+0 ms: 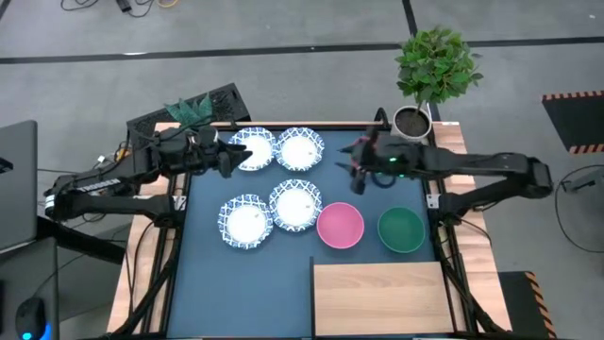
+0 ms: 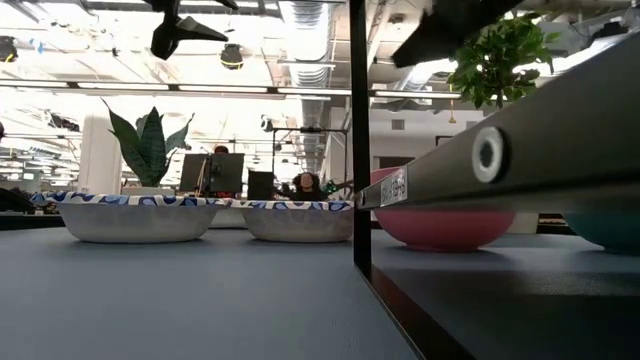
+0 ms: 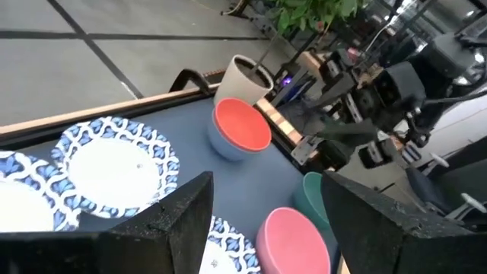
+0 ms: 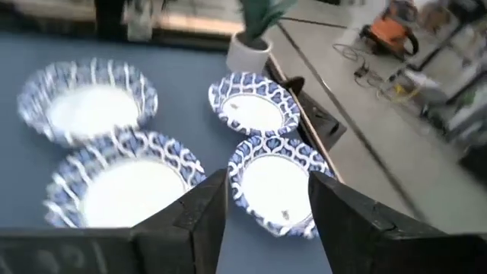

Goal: Place and stack bowls onto a shelf
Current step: Put the white patterned bowl on the shelf

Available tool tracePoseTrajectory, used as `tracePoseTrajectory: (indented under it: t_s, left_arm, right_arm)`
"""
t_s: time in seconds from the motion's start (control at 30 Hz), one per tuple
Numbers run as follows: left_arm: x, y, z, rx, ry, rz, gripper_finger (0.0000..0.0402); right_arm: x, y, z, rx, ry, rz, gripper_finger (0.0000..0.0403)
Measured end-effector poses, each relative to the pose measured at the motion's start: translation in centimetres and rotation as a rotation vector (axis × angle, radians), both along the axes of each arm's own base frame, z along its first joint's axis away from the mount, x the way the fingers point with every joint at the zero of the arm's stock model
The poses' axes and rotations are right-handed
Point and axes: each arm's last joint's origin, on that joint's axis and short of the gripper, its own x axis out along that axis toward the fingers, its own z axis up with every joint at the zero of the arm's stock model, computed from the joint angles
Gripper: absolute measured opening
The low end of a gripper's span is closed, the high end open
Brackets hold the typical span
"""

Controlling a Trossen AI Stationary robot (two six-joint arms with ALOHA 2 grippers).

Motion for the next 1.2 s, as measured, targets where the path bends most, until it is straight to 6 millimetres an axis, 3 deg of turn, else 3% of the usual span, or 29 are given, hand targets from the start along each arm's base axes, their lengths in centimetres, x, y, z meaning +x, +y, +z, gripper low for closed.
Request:
tracePoseTrajectory:
  t_s: [0.23,0.5,0.97,1.2]
  left_arm:
    - [-0.1,0.0,-0.7,-0.021,0.071,0.001,0.0228]
    - [-0.2,0.0,-1.2,-0.035,0.126,0.029,0.0228]
    - [-0.5,0.1,-1.7,-0.031,0.177,0.088,0.0228]
    - [-0.6,0.1,-2.0,-0.046,0.209,0.103,0.0228]
  right_arm:
    - [4.1,-1.0,-2.4,-0.15,0.195,0.093,0.0235]
    - [6.5,-1.9,-6.1,-0.366,0.438,0.254,0.0236]
    - [9.7,-5.7,-13.1,-0.373,0.642,0.242,0.0235]
    - [12.0,-7.0,-14.5,-0.373,0.717,0.199,0.0235]
